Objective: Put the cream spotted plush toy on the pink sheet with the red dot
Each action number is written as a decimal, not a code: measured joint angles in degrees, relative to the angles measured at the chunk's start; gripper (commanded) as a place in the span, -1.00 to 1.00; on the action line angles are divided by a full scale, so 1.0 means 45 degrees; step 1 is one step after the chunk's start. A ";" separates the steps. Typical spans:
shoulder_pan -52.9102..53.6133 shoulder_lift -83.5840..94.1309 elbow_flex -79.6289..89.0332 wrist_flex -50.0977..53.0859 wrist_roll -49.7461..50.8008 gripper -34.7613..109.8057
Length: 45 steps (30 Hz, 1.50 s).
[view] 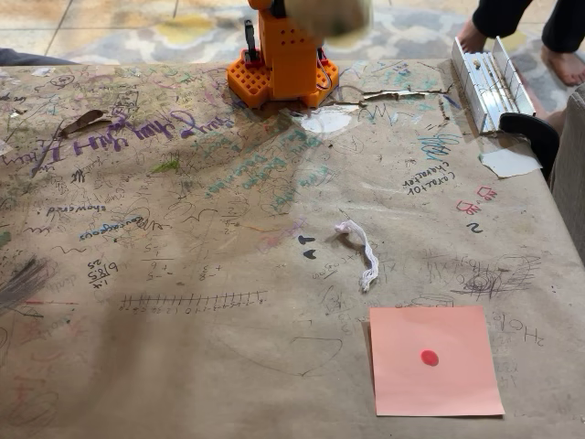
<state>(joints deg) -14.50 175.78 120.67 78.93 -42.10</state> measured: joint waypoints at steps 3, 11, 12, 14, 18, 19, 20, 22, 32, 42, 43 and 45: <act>-0.0488 0.0742 -0.1895 0.1230 -0.0117 -0.52; -0.0664 0.2715 -0.3066 0.1992 -0.0215 -0.52; -0.0703 0.2949 -0.2773 0.1992 -0.0215 -0.52; -0.0898 0.3145 -0.2383 0.1992 -0.0215 -0.52; -0.0977 0.3086 -0.2285 0.1953 -0.0098 -0.50; -0.0918 0.2852 -0.2305 0.1855 0.0039 -0.49; -0.0879 0.2578 -0.2285 0.1777 0.0137 -0.47; -0.0898 0.0625 -0.2812 0.1738 0.0664 -0.37; -0.0254 -1.5020 -1.5000 0.3125 0.1504 -0.27; 0.1738 -1.5762 -0.8438 -0.1016 0.0762 -0.28; 0.1738 -1.5605 -0.7910 -0.1270 0.0781 -0.28; 0.1738 -1.5137 -0.6934 -0.1836 0.0879 -0.29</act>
<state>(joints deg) -6.68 107.67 89.47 70.66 -38.14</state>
